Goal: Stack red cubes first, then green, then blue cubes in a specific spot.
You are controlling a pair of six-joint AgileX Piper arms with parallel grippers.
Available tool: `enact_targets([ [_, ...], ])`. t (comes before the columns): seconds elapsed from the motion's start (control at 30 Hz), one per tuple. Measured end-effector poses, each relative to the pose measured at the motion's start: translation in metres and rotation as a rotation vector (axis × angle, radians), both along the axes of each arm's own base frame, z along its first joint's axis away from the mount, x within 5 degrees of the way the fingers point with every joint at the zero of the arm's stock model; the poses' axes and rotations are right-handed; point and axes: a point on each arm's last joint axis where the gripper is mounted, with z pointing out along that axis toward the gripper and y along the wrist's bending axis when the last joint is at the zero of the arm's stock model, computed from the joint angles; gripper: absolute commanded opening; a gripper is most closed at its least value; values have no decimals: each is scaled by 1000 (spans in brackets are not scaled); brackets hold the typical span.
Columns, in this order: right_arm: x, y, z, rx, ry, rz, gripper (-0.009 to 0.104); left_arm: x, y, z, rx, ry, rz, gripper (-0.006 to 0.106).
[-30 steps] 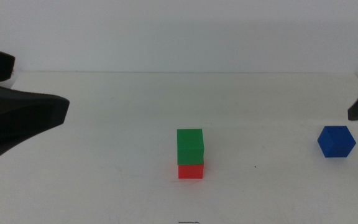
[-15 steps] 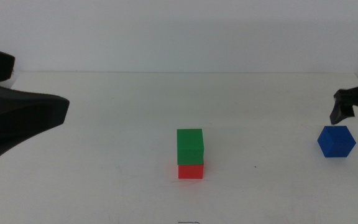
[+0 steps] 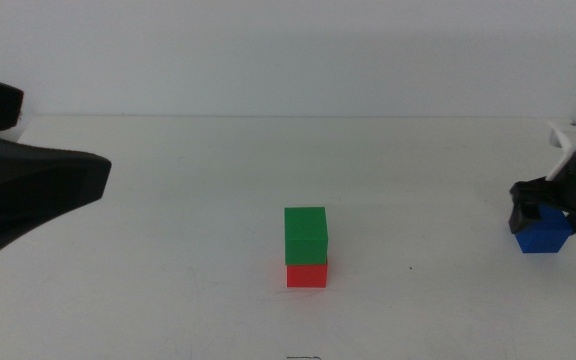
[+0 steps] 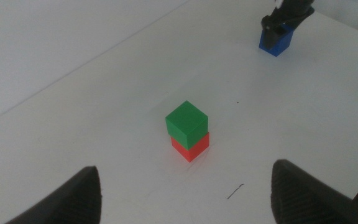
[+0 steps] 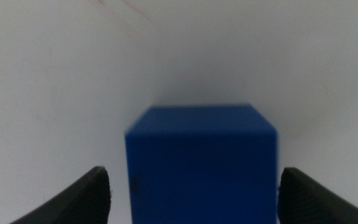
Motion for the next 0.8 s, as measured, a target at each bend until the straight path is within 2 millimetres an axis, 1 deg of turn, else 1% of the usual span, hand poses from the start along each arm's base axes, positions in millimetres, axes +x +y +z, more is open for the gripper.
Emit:
enact_targets([
  [0.07,3,4,-3,-7,-21,13,54,0,0,0,0,0,0,94],
  [0.2,4,12,-1,-19,-27,33,-2,0,0,0,0,0,0,94],
  [0.27,-1,18,9,-43,-22,53,-1,0,0,0,0,0,0,94],
  [0.3,-4,22,18,-60,-26,61,-1,0,0,0,0,0,0,94],
  [0.37,-11,36,42,-90,-51,69,-1,0,0,0,1,0,0,94],
  [0.47,-26,71,94,-130,-135,78,-1,0,0,0,1,0,0,94],
  [0.53,-39,101,132,-110,-182,38,-1,0,0,0,1,0,0,94],
  [0.63,-54,142,171,-51,-224,-12,-1,0,0,0,1,0,0,94],
  [0.7,-59,166,186,-21,-264,-12,-1,0,0,0,1,0,0,94],
  [0.73,-62,180,189,-12,-278,-4,-1,0,0,0,1,0,0,94],
  [0.8,-68,207,188,-3,-286,14,-1,0,0,0,2,-1,1,94],
])
